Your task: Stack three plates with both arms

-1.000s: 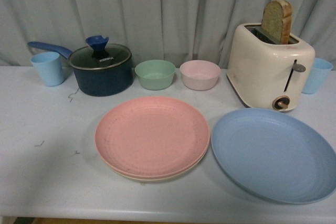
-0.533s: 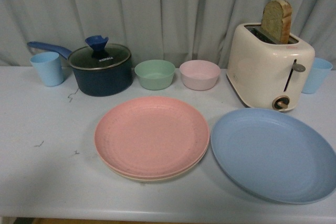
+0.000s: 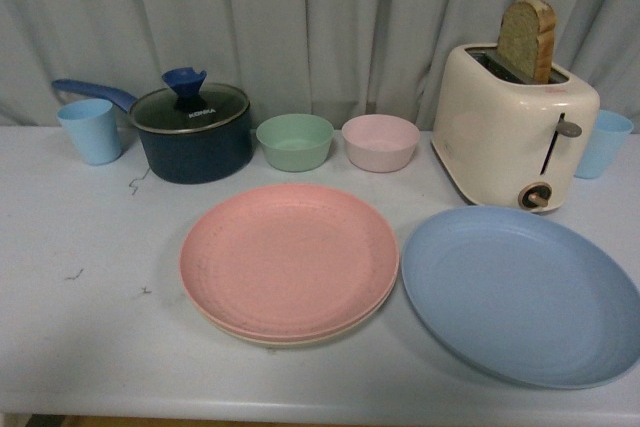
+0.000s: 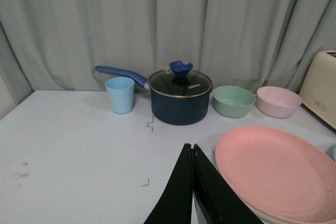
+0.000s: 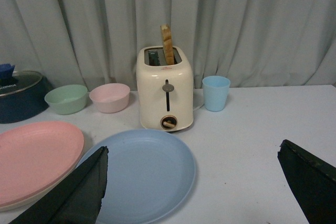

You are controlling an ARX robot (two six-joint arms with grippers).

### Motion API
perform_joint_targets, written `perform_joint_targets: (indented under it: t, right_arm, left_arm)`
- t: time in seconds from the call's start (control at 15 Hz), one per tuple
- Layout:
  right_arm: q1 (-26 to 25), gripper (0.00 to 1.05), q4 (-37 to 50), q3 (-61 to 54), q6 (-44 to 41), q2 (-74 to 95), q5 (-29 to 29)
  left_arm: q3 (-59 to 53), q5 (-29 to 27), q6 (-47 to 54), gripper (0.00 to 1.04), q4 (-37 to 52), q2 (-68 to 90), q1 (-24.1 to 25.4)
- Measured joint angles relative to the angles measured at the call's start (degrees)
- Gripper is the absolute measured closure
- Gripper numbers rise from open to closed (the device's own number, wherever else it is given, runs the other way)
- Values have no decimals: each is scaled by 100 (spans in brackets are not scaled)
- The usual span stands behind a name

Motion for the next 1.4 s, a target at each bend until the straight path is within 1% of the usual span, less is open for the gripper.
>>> perform_joint_targets:
  t: [0.4, 0.67, 0.73, 0.8, 1.0, 1.07, 1.13, 1.2, 1.27, 1.33, 1.4]
  right_arm:
    - [0, 6, 0, 0, 0, -2, 0]
    - [0, 6, 0, 0, 0, -2, 0]
    - [0, 6, 0, 0, 0, -2, 0]
    - [-2, 6, -2, 0, -2, 0, 2]
    - [0, 6, -2, 0, -4, 0, 0]
    - [0, 6, 0, 0, -4, -2, 0]
    - [-90, 6, -636, 199, 0, 203, -142]
    - [-448, 6, -872, 586, -17, 1303, -555]
    - [-977, 6, -448, 1080, -24, 2524, -920]
    - [-1338, 6, -39, 1622, -52, 3543, -1279]
    - [-1519, 6, 184, 2096, -125, 4402, -1451]
  left_arm:
    - [-2, 0, 0, 103, -953, -979, 0]
    - [-2, 0, 0, 103, -1355, -1386, 0]
    - [2, -2, 0, 103, -2090, -1847, 0]
    - [2, 0, 0, 103, -2369, -2341, 0]
    - [2, 0, -4, 101, -2369, -2337, 0]
    - [2, 2, 0, 89, -2385, -2334, 0]
    - [2, 2, 0, 76, -2380, -2334, 0]
    - [2, 9, 0, 64, -2385, -2337, 0]
    - [2, 0, 0, 51, -2374, -2334, 0]
    - [2, 2, 0, 40, -2376, -2334, 0]
    - [2, 2, 0, 28, -2380, -2334, 0]
